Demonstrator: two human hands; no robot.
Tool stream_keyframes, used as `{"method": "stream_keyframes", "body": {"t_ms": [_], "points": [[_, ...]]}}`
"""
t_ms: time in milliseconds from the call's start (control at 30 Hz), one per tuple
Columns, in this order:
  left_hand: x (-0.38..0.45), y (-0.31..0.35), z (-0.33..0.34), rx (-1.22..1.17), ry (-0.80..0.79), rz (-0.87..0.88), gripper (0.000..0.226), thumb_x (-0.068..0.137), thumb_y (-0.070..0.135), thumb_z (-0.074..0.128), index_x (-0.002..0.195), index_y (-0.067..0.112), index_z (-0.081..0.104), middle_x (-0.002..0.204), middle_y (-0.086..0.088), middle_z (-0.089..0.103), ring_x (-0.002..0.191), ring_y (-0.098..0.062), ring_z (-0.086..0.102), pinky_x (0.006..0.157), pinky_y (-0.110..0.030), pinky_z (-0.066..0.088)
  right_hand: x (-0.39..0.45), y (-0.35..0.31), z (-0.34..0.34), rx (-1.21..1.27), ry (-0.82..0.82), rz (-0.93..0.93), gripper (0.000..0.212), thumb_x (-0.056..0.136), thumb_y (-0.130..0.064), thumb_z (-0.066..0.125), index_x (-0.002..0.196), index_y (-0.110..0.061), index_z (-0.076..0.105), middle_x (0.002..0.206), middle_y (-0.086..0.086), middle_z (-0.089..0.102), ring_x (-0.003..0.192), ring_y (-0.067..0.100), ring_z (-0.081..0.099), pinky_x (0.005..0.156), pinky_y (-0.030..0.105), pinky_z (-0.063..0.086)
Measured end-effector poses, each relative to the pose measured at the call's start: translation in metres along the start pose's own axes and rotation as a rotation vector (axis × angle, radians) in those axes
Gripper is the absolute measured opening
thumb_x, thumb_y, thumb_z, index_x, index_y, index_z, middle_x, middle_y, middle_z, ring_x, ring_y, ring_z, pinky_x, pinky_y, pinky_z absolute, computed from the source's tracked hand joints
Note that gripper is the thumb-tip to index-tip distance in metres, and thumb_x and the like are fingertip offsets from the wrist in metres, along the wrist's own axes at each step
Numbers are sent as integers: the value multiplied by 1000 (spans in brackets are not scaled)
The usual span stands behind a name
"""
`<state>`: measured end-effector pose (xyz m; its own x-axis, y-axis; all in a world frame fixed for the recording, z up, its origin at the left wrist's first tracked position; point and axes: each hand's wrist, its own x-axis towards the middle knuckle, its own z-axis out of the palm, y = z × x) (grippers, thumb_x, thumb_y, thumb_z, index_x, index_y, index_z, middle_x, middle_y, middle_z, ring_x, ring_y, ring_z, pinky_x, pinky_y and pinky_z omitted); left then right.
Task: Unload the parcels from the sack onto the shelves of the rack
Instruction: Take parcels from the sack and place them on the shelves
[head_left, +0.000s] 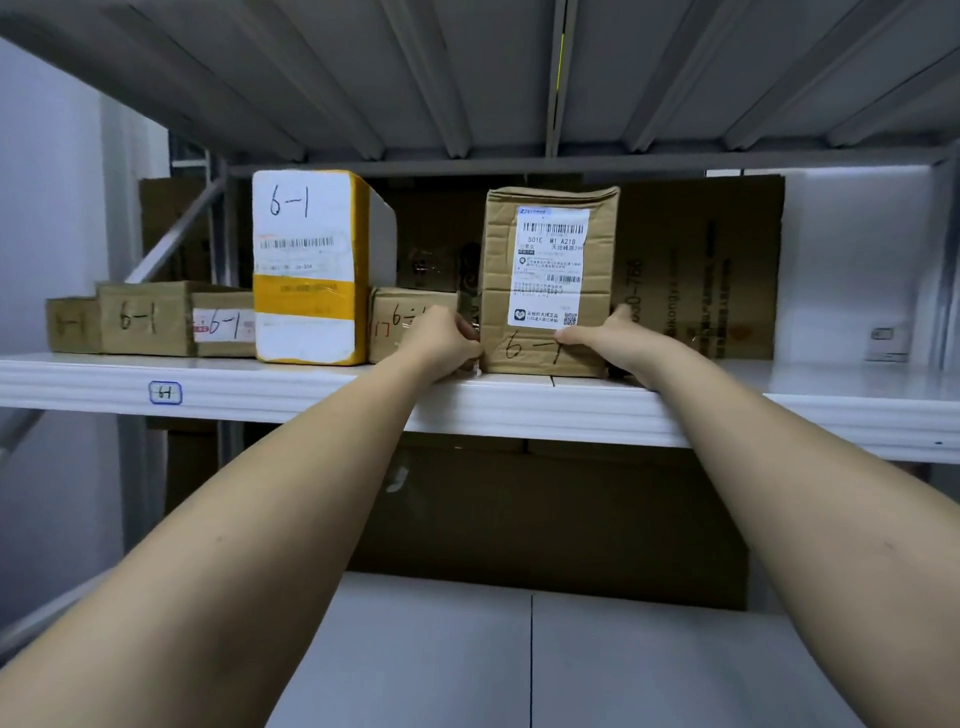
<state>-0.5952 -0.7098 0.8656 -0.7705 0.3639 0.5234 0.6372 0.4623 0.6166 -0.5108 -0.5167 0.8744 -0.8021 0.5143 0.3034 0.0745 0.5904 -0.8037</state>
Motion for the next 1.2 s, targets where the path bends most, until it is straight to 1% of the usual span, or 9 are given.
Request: {"method": "stream_keyframes", "body": {"t_ms": [100,167,267,400,533,667,767,1000,1200], "points": [[6,-6,1,86,-2,15,13,90,13,63,102,11,68,93,-7,69,75,-16,62,78,-34,56,6,-3,7,-12,19,17,99,87,-45,66,152,-10,0,153,13,29,136,33,34,100,40,32],[8,-10,6,194,25,42,18,90,16,60,105,14,70,97,-5,70,82,-18,63,81,-37,56,10,-5,12,-10,30,29,100,87,-45,66,152,-10,-1,153,14,29,137,34,33,104,42,31],[12,-14,10,276,86,60,21,90,15,57,107,15,70,101,-4,69,89,-21,62,81,-38,55,17,-6,18,-30,51,31,97,87,-45,66,151,-9,2,152,15,30,136,34,34,105,43,31],[17,-18,12,284,88,46,23,91,16,55,110,14,67,103,-4,68,89,-22,61,79,-36,54,20,-9,23,-76,91,13,94,86,-46,66,149,-7,8,150,14,33,132,33,38,102,40,34],[21,-21,13,298,72,40,24,91,18,54,112,16,66,102,-3,68,87,-23,61,79,-41,56,21,-8,28,-164,107,-3,97,82,-56,66,146,-9,10,140,15,44,115,31,52,91,40,43],[24,-23,15,301,65,38,23,91,18,54,111,15,66,97,-4,67,84,-23,61,79,-41,56,22,-6,31,-241,134,-19,95,85,-60,57,149,-9,9,144,14,41,124,33,48,99,41,41],[26,-24,16,319,70,30,22,92,19,54,111,15,66,97,-4,66,85,-24,60,79,-41,55,23,-7,33,-271,113,-21,91,88,-60,52,151,-9,8,142,14,43,123,33,48,101,41,41],[25,-24,16,319,71,23,24,92,18,54,112,14,66,97,-4,67,86,-25,61,81,-42,56,24,-7,33,-261,66,-13,87,92,-50,53,152,-9,5,145,15,41,129,33,44,106,39,35],[21,-23,15,323,87,27,24,92,16,52,111,14,66,98,-4,67,87,-25,61,78,-40,55,26,-4,33,-189,39,-10,92,90,-51,57,152,-10,3,148,13,38,131,33,42,110,40,32]]}}
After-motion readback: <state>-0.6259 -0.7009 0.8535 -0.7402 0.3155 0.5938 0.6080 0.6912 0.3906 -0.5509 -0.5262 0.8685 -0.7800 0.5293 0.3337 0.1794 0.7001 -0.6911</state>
